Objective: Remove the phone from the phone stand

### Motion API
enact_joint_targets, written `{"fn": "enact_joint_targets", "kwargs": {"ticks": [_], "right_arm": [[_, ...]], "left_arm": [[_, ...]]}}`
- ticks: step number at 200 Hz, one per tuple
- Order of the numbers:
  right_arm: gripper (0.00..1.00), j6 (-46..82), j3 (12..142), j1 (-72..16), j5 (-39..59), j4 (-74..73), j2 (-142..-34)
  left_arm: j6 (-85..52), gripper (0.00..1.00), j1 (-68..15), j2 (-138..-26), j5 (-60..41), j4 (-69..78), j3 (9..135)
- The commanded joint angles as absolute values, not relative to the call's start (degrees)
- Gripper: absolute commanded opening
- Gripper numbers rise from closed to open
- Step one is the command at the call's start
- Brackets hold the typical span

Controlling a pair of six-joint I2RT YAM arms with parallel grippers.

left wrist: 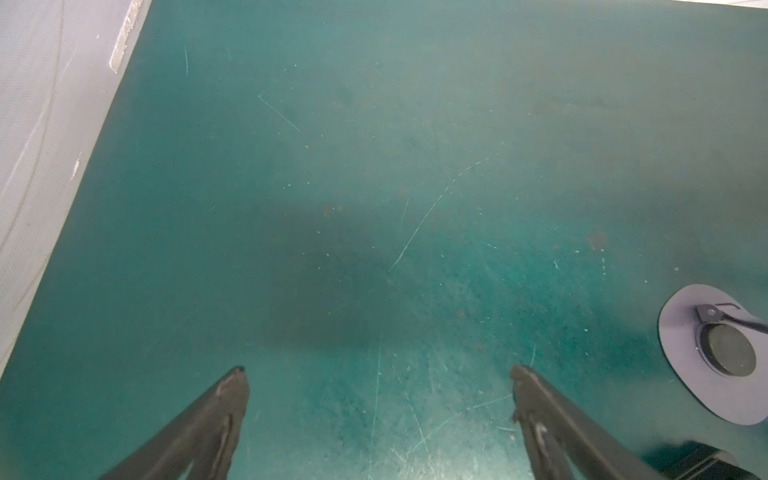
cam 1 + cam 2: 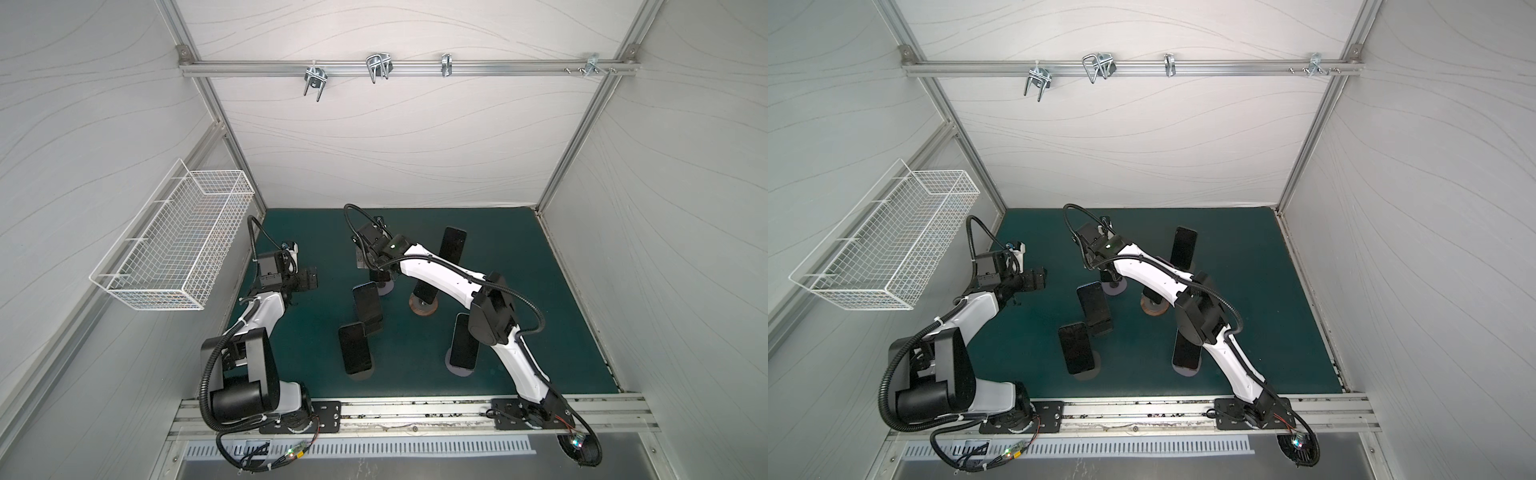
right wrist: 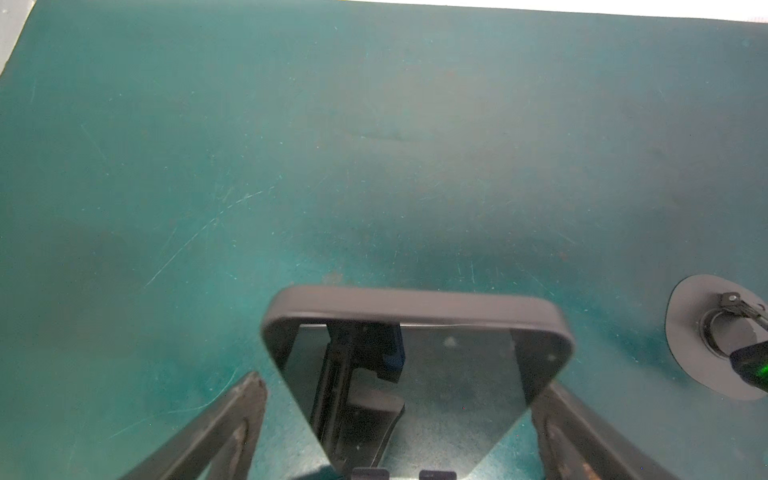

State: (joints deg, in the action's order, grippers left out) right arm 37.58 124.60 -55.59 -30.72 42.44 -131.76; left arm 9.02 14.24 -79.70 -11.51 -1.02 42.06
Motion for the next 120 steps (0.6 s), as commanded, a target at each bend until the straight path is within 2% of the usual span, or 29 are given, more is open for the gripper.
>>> {"fn": "enact_joint_targets", "kwargs": {"ticks": [1, 96, 120], "right_arm": [[0.98, 38.8, 126.0, -56.0, -32.4, 43.2, -133.4], [0.88, 38.5, 126.0, -56.4, -33.9, 41.9, -135.2], [0.83, 38.4, 126.0, -56.4, -34.3, 41.8, -135.5]], "left_arm": [[10.1, 1.0, 14.4, -79.7, -12.3, 0.0, 43.6], [10.1, 1.0, 14.5, -79.7, -12.5, 0.0, 43.7], [10.1, 1.0, 14.5, -79.6, -12.4, 0.0, 43.5]]}}
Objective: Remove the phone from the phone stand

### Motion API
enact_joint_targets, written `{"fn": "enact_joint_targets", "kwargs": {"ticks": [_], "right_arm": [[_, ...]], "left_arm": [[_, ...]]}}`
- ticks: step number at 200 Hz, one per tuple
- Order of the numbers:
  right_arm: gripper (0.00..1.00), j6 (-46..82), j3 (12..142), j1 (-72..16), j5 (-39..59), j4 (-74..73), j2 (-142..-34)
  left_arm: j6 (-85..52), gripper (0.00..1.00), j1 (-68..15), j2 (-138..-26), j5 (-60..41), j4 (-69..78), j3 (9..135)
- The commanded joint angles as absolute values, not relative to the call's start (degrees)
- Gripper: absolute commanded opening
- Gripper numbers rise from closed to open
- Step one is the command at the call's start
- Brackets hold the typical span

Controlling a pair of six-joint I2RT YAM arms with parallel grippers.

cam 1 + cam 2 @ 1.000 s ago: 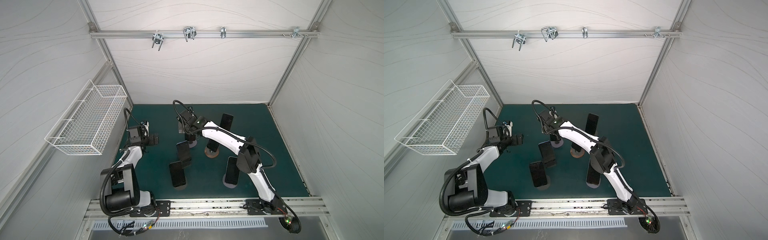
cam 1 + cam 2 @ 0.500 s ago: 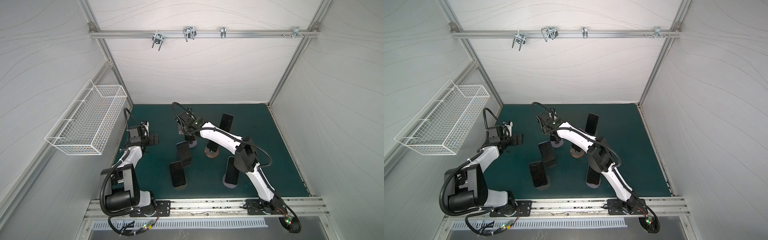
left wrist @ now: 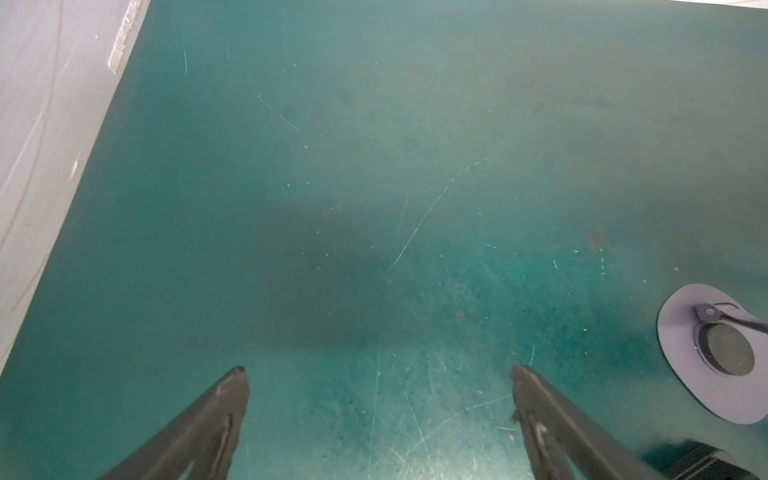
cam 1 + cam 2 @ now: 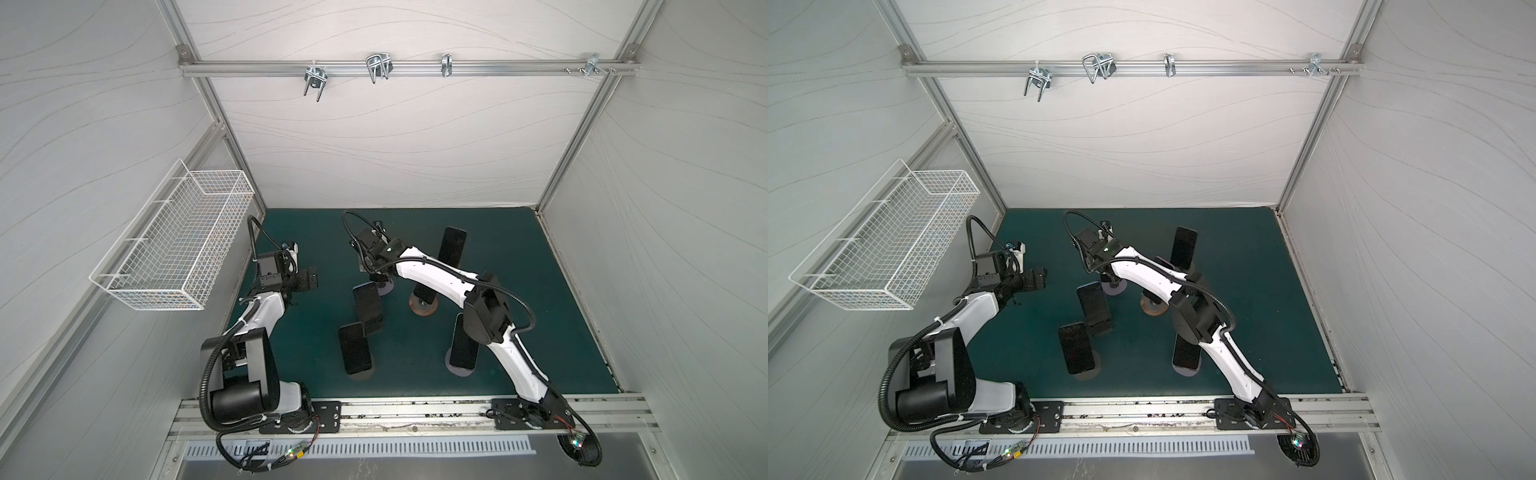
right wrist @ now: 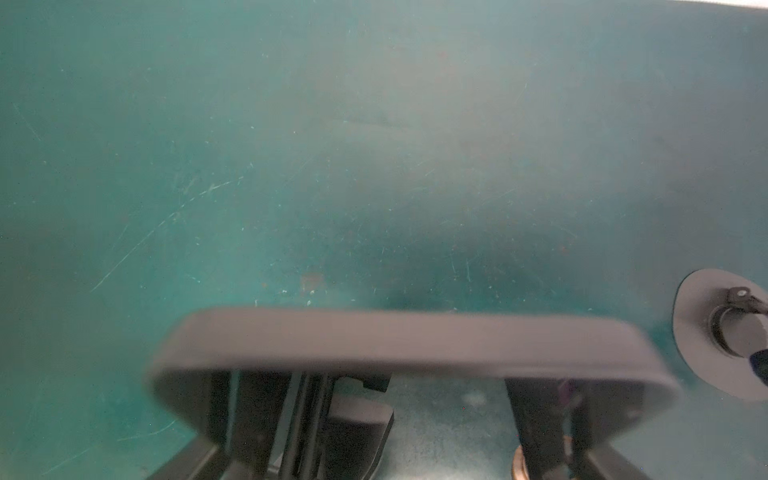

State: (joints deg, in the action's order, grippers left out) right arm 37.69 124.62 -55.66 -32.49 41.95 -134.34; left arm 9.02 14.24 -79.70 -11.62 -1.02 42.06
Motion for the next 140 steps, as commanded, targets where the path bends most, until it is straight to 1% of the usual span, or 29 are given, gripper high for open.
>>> {"fn": "enact_joint_targets", "kwargs": {"ticks": [1, 25, 50, 80, 140], "right_arm": [[0.83, 38.4, 126.0, -56.4, -34.3, 41.8, -135.5], [0.78, 38.3, 125.8, -56.5, -34.7, 41.9, -135.1], [0.76, 38.3, 125.3, -56.6, -34.9, 41.4, -134.2], [0.7, 37.9, 124.6, -56.8, -34.8, 40.5, -132.8], [0.67, 37.5, 124.3, -57.4, -34.6, 40.1, -129.6]], "left_arm": [[10.1, 1.0, 14.5, -79.6, -12.4, 0.0, 43.5], [10.1, 1.0, 14.5, -79.6, -12.3, 0.0, 43.5], [10.1, 1.0, 14.5, -79.6, -12.4, 0.0, 43.5], [10.1, 1.0, 14.5, -79.5, -12.2, 0.1, 43.4], [10.1, 1.0, 14.5, -79.5, -12.4, 0.2, 43.3]]}}
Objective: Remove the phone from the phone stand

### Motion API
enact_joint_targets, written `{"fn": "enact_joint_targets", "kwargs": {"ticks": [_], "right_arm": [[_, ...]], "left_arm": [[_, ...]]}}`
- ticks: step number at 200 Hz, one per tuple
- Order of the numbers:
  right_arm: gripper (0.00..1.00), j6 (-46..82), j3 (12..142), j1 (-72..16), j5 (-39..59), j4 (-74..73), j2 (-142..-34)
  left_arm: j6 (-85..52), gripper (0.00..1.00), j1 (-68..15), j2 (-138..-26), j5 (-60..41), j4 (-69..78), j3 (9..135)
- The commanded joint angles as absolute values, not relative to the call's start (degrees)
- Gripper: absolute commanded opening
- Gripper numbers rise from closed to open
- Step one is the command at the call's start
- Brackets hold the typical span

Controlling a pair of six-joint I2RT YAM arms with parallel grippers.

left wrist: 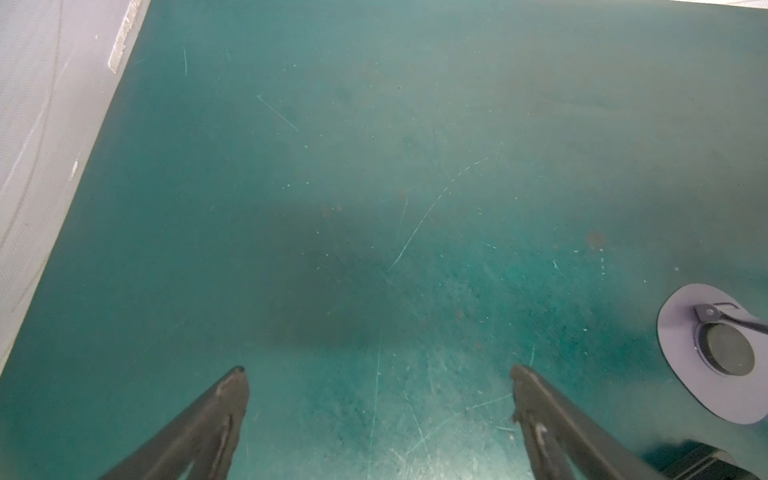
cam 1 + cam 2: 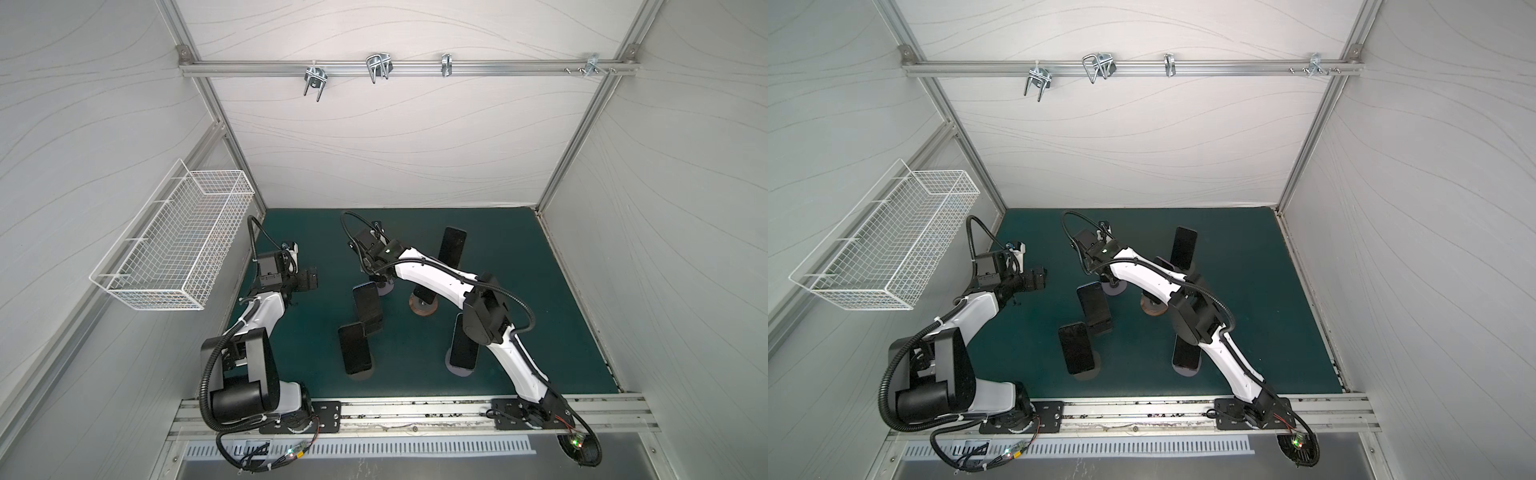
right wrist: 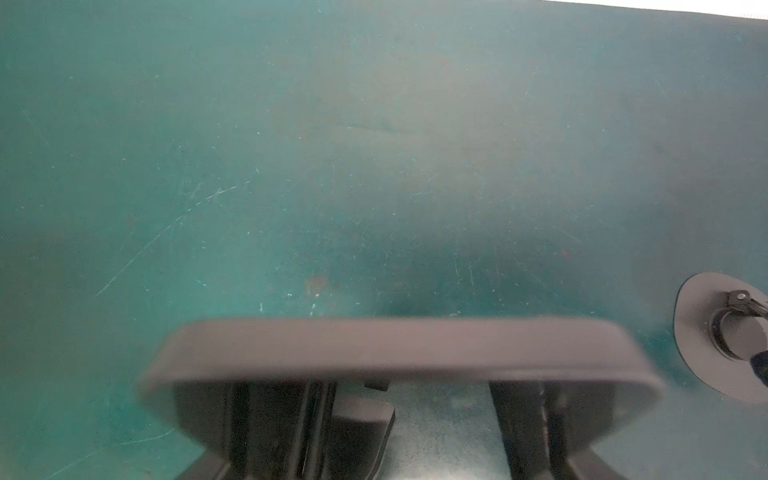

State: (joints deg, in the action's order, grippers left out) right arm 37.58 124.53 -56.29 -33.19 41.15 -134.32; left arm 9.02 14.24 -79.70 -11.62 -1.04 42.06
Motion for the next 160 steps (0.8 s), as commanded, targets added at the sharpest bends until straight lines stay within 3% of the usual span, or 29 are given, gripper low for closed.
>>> {"fn": "enact_joint_targets", "kwargs": {"ticks": [1, 104, 160], "right_arm": [[0.67, 37.4, 124.3, -57.4, -34.6, 40.1, -129.5], [0.64, 32.4, 123.6, -57.5, -32.4, 39.6, -121.0], [0.64, 28.8, 123.6, -53.2, -23.9, 44.1, -115.0]], "left_arm": [[10.1, 1.0, 14.5, -79.5, -12.4, 0.2, 43.3], [10.2, 1.0, 14.5, -79.6, -12.6, 0.0, 43.5], [10.3, 1.0, 14.5, -80.0, -12.7, -0.3, 43.9]]}}
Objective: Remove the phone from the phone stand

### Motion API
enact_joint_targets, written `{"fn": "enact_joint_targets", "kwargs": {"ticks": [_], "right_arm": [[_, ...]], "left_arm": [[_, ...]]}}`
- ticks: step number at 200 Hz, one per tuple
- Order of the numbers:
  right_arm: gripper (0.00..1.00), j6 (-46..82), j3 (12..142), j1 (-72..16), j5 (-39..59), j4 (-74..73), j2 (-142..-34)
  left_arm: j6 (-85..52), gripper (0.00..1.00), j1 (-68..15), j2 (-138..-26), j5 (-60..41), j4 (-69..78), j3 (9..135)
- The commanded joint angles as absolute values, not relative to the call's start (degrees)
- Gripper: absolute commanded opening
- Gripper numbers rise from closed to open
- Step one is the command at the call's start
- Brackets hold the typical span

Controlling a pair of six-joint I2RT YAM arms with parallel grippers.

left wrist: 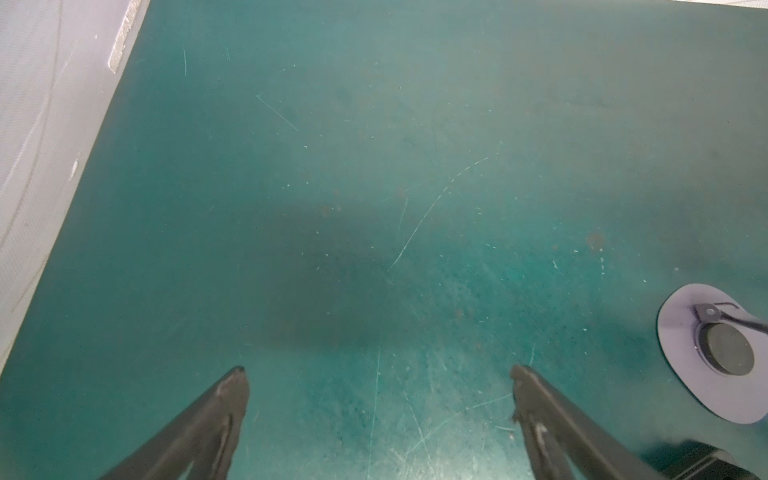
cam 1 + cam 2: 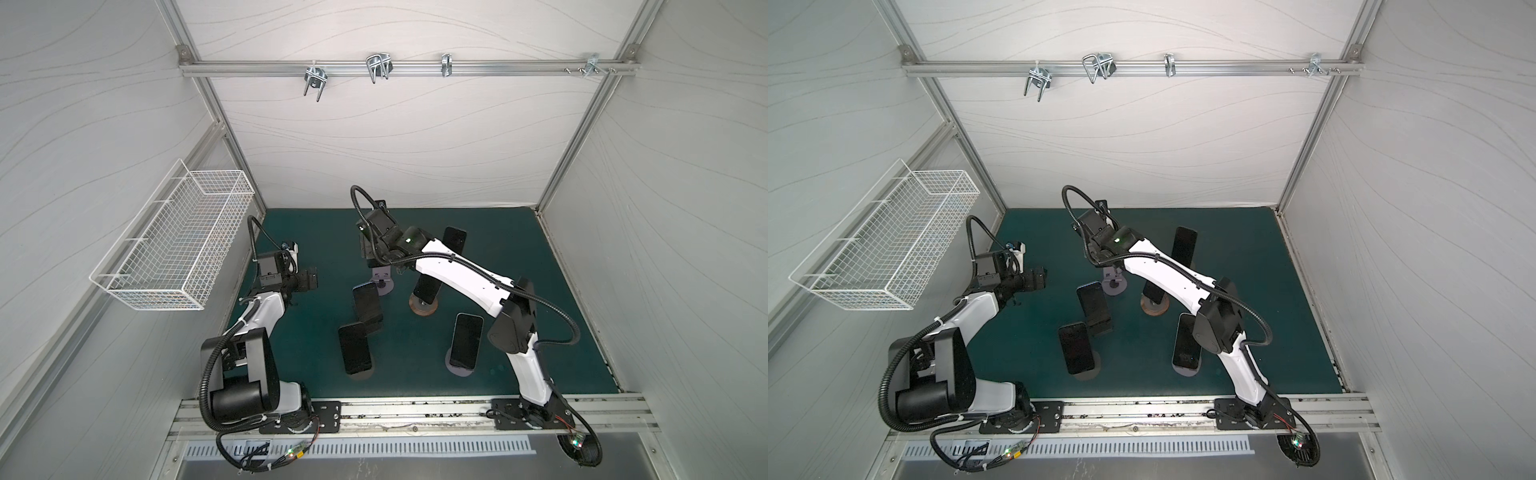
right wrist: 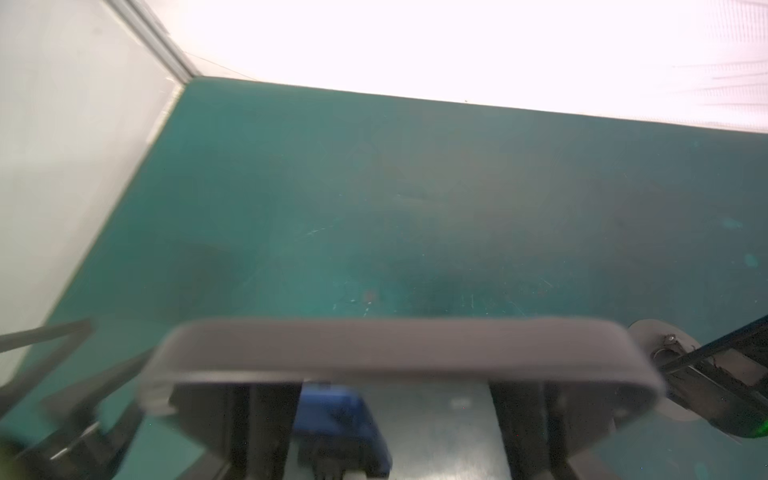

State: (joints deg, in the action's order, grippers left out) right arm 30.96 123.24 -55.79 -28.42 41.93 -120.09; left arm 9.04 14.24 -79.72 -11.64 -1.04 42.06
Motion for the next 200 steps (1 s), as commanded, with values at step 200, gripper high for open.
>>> {"fn": "enact_joint_targets", "kwargs": {"ticks": [200], "right_arm": [[0.57, 15.2, 102.1, -19.0, -7.0, 61.1, -93.7]], "left_arm": [[10.8, 1.0, 14.4, -79.7, -13.5, -0.8, 43.9]]}}
